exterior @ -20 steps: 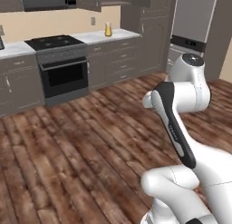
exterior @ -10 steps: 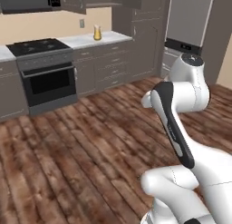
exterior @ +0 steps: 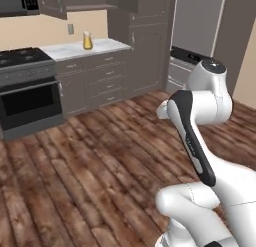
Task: There is a tray on the dining counter. Grab the cup, mug, and pitcher and place them on the tray. The pitcher may be placed next to the tray if it cannot fit the tray.
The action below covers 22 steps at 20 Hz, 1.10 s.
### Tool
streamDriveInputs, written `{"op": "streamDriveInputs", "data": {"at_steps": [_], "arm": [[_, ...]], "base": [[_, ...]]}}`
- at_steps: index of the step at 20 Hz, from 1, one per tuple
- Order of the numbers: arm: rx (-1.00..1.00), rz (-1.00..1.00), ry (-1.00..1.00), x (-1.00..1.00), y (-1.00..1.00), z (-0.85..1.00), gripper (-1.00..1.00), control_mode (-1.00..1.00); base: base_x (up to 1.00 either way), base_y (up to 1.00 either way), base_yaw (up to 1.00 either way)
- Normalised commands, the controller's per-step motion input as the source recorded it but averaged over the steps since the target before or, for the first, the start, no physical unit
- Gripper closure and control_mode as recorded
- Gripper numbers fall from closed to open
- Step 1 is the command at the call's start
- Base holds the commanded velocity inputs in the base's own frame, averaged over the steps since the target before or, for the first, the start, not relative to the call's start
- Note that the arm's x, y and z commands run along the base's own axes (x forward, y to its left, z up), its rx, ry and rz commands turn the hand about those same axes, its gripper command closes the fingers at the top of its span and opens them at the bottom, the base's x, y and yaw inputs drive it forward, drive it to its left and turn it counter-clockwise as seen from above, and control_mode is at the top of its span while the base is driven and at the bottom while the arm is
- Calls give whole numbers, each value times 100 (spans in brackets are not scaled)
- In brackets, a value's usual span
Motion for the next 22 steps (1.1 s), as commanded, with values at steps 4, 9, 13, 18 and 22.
{"op": "streamDriveInputs", "data": {"at_steps": [4, 9, 13, 18, 22], "arm": [[0, 0, 0, 0, 0, 0, -100, 100], [0, 0, 0, 0, 0, 0, -100, 100], [0, 0, 0, 0, 0, 0, -100, 100], [0, 0, 0, 0, 0, 0, -100, 100], [0, 0, 0, 0, 0, 0, -100, 100]], "base": [[98, -58, 0], [93, -46, 0], [88, -28, 4], [75, -28, 14], [77, -18, 26]]}}
